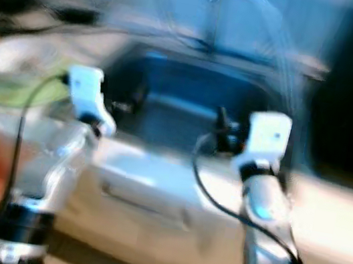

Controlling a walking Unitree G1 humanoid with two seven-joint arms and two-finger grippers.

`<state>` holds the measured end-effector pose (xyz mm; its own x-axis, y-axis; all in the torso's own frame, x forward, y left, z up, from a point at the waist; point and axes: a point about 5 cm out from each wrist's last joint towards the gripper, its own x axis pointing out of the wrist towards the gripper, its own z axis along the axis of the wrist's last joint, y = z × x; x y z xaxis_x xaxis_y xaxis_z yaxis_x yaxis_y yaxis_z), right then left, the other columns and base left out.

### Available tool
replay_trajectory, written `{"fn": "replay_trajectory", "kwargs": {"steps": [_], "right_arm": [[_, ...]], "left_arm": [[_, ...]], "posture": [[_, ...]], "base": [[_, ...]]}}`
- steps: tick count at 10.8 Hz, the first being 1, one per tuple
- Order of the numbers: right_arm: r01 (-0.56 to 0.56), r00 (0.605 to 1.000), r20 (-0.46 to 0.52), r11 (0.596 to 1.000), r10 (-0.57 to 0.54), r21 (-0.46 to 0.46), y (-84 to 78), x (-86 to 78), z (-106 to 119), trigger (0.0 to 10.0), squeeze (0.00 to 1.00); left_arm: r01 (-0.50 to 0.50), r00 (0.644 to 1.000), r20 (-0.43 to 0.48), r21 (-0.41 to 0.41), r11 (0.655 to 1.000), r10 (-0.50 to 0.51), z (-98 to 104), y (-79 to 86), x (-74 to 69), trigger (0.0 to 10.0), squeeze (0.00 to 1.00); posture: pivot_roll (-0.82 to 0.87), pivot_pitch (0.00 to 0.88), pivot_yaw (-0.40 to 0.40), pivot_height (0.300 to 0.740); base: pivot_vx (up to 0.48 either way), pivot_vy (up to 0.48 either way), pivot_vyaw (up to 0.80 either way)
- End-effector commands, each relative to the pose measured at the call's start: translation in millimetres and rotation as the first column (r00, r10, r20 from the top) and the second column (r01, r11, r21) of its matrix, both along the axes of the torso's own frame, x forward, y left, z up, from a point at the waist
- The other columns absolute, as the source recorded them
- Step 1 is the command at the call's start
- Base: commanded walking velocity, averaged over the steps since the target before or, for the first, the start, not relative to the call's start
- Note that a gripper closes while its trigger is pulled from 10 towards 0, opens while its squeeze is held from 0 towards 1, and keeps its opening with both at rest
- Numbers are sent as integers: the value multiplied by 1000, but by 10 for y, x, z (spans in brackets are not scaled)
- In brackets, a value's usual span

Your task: Kitchen organization

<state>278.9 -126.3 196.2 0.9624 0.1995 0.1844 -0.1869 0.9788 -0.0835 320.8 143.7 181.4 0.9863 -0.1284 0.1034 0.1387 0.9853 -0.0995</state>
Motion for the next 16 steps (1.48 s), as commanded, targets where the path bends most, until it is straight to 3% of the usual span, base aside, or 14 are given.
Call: {"fn": "replay_trajectory", "kwargs": {"steps": [1, 16], "right_arm": [[-6, 1000, -1, 1000, 6, -9, -20, -47, -15, 10000, 0], [-3, 1000, -23, 1000, 3, 5, -11, -49, -44, 10000, 0]], "left_arm": [[-1, 1000, -27, -15, 1000, 1, -48, -29, 4, 10000, 0], [-69, 994, -91, -22, 997, 67, -134, 22, 38, 10000, 0]], "posture": [[-12, 17, 17, 740], [-14, 24, 18, 740]], "base": [[0, 0, 0], [0, 0, -53]]}}
